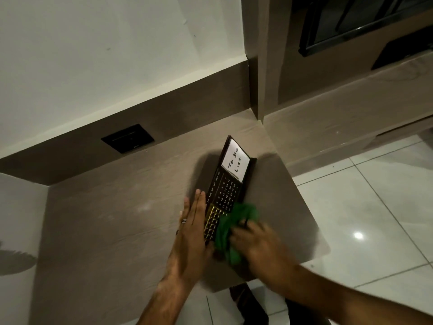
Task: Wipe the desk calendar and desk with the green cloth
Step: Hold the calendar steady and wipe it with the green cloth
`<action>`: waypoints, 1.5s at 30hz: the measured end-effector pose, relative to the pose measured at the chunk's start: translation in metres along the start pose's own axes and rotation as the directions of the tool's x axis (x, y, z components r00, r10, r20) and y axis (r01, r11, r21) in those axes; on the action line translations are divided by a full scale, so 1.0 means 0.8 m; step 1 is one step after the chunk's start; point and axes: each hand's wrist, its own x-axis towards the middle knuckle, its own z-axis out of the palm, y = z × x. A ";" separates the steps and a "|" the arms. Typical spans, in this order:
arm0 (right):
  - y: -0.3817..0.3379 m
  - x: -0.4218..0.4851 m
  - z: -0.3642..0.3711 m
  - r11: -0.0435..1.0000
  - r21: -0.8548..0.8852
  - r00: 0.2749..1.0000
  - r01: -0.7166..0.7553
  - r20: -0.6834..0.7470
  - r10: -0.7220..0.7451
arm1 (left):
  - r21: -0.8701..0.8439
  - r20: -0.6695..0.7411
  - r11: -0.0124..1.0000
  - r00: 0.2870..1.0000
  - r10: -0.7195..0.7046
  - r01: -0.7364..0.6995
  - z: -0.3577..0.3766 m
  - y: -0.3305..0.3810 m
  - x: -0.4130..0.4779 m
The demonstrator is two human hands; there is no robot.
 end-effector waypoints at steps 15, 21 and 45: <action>0.068 0.047 -0.032 0.941 -0.183 0.955 -0.284 -0.139 0.261 | 0.037 0.000 0.999 1.000 -0.018 0.018 0.004 -0.006 0.000; 0.002 -0.009 -0.005 0.995 -0.097 0.999 0.017 0.047 -0.013 | -0.023 0.003 1.000 1.000 -0.017 0.017 0.010 -0.016 0.004; 0.017 0.079 -0.014 0.986 0.119 0.916 0.113 -0.397 -0.057 | -0.369 -0.157 0.922 0.970 -0.183 0.115 0.033 -0.024 -0.037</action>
